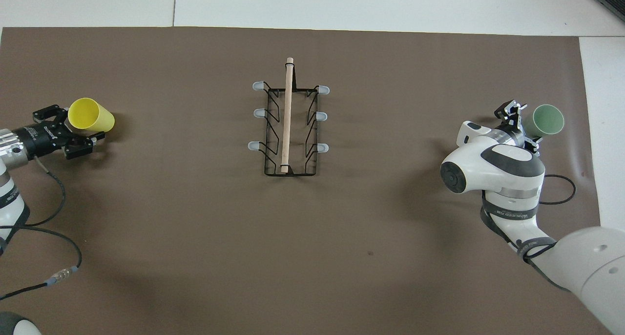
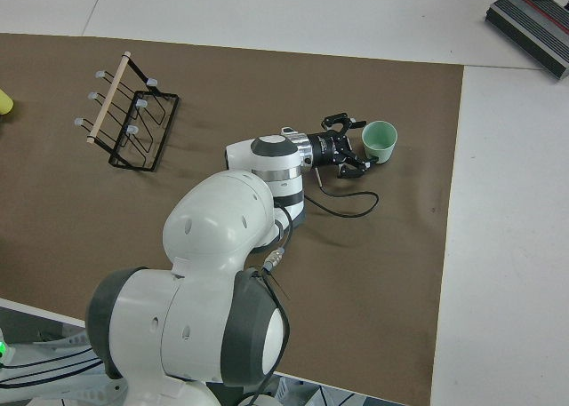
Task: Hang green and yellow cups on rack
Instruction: 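Grasp the yellow cup with the left gripper while the right grasps green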
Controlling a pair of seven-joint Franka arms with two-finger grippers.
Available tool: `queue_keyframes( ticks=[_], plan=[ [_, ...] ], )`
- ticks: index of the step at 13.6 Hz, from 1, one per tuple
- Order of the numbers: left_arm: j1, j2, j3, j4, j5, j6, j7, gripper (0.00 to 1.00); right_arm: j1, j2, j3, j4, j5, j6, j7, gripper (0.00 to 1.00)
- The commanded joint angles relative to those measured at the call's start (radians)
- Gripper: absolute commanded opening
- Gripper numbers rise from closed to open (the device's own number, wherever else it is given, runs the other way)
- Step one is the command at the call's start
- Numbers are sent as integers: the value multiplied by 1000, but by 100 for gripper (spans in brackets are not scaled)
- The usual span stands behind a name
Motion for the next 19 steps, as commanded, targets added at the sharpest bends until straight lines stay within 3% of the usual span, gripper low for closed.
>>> queue_keyframes(
  ticks=[1,10,12,13,15,16,19],
  plan=[
    [-14,-47,-7,-40,-34,-5,18,100,-39,-22,9,-38,-34,26,45,100],
    [-40,-56,-41,-43,-34,54,109,100,-81,-22,9,-39,-69,51,48,99],
    [-40,-59,-66,-42,-34,80,115,100,-81,-21,9,-39,-70,59,48,64],
    [-46,-61,-70,-37,-33,111,121,81,-82,-21,9,-39,-70,60,47,47],
    [-72,-77,-74,-36,-28,146,174,3,-81,-22,11,-38,-69,56,44,17],
    [-85,-82,-74,-26,-22,156,194,0,-79,-22,11,-35,-57,57,38,9],
    [-83,-104,-74,18,45,166,198,0,-68,-67,14,-38,58,60,-29,9]
  ],
)
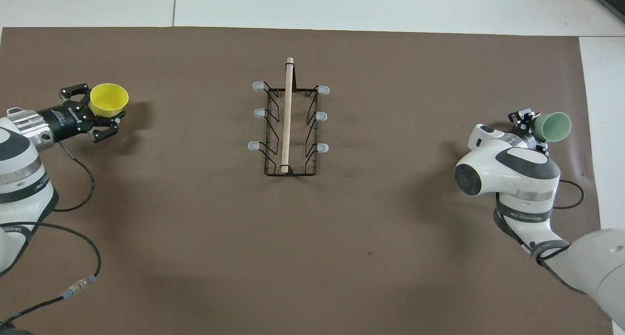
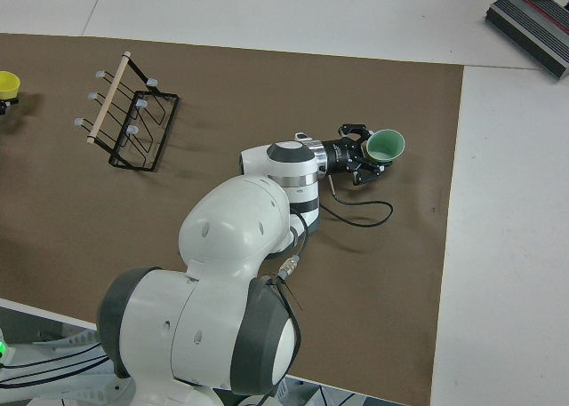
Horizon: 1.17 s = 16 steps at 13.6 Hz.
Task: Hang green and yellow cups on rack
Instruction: 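Grasp the yellow cup with the left gripper while the right grasps green, then lift the yellow cup with the left gripper while the right lifts green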
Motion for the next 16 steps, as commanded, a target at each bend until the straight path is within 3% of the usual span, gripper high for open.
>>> queue_keyframes(
  ticks=[1,3,6,8,10,16],
  plan=[
    [-1,-40,6,32,98,19,2,0,-10,-78,12,-19,175,29,-127,9],
    [-1,-38,6,99,186,23,-5,0,-18,-140,10,-16,427,75,-275,6],
    [1,-25,3,202,402,24,-7,0,-26,-213,10,-13,659,60,-419,0],
    [-10,-29,-18,213,554,97,-5,0,-23,-259,12,-11,786,42,-496,0],
    [-11,-40,-57,203,638,203,-7,0,-18,-312,12,-2,1046,10,-591,0],
    [-7,-141,-115,196,870,165,28,0,-17,-424,44,84,1741,-223,-728,2]
  ],
)
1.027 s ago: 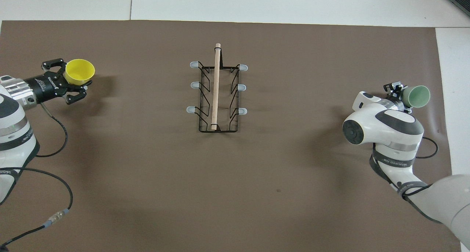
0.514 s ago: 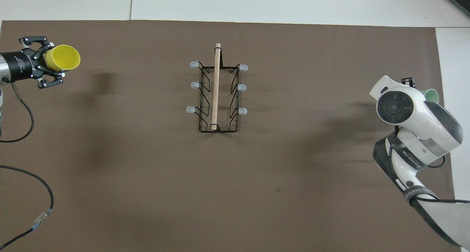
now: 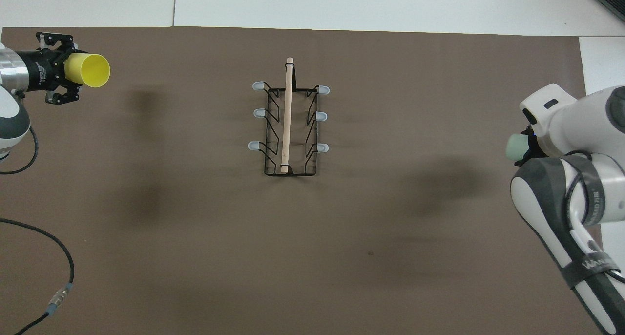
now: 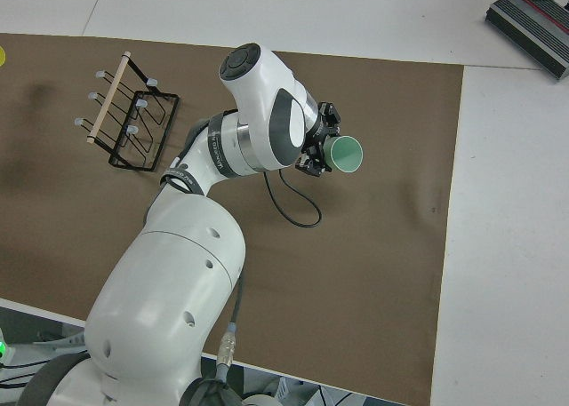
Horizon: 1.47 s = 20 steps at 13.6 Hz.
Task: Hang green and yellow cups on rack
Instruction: 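Lift the yellow cup with the left gripper while the right lifts green, then carry both cups to the rack pegs with the left and right grippers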
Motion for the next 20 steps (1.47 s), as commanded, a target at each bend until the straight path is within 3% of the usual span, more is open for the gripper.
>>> queue_keyframes(
  ticks=[1,3,7,10,13,17,20],
  plan=[
    [1,-82,-10,-22,82,-58,59,0,-19,-55,10,31,309,-119,-43,2],
    [6,-154,-25,-54,103,-113,267,0,-23,-106,6,31,547,-138,-110,2],
    [9,-297,-79,-148,123,-153,488,0,-43,-120,3,25,874,-132,-242,2],
    [28,-393,-162,-220,137,-154,588,0,-40,-147,3,-21,1122,-115,-389,2],
    [38,-443,-246,-252,203,-143,595,0,-28,-190,3,-96,1383,-104,-491,2],
    [58,-481,-396,-369,206,41,587,0,127,-183,6,-268,1863,15,-824,2],
    [56,-470,-493,-462,204,237,576,0,245,-132,6,-285,2051,118,-1012,2]
  ],
)
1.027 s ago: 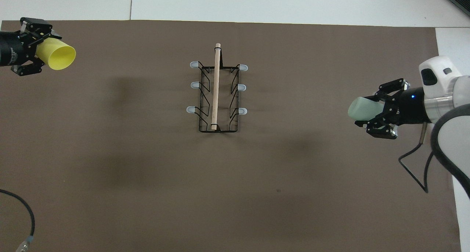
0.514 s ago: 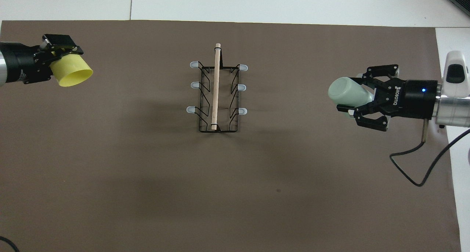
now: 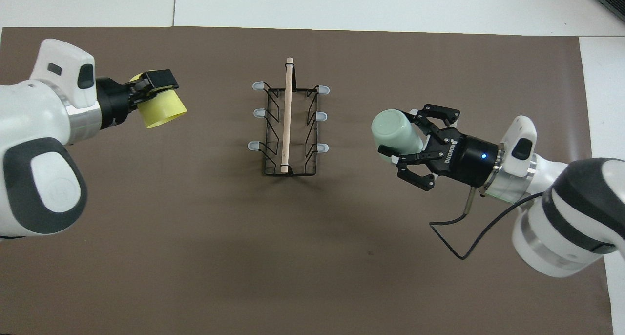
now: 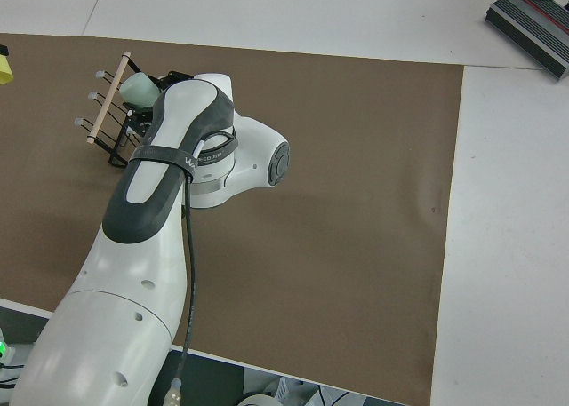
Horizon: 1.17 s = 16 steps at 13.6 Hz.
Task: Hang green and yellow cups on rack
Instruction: 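Carry both cups to the rack pegs with the left and right grippers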
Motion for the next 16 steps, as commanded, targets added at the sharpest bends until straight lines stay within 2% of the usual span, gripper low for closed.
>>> queue_keyframes(
  ticks=[1,3,5,7,10,11,14,16],
  plan=[
    [13,-18,-75,-107,18,168,1,0,87,20,-2,-21,178,65,-124,2],
    [13,35,-148,-147,17,359,-13,0,180,53,-2,-19,368,104,-212,2],
    [13,101,-211,-175,14,542,-48,0,221,96,-2,-18,459,104,-319,2],
    [7,115,-233,-183,12,587,-65,0,220,141,-2,-13,489,72,-407,2],
    [2,166,-282,-198,6,680,-65,0,220,161,-2,-7,492,67,-412,2],
    [0,160,-294,-221,6,680,-64,0,220,182,-2,-1,509,63,-434,2],
    [5,138,-322,-289,6,670,-70,0,240,317,-2,27,633,-106,-528,2],
    [10,135,-330,-295,8,645,-82,0,241,324,-4,33,633,-100,-542,2]
  ],
)
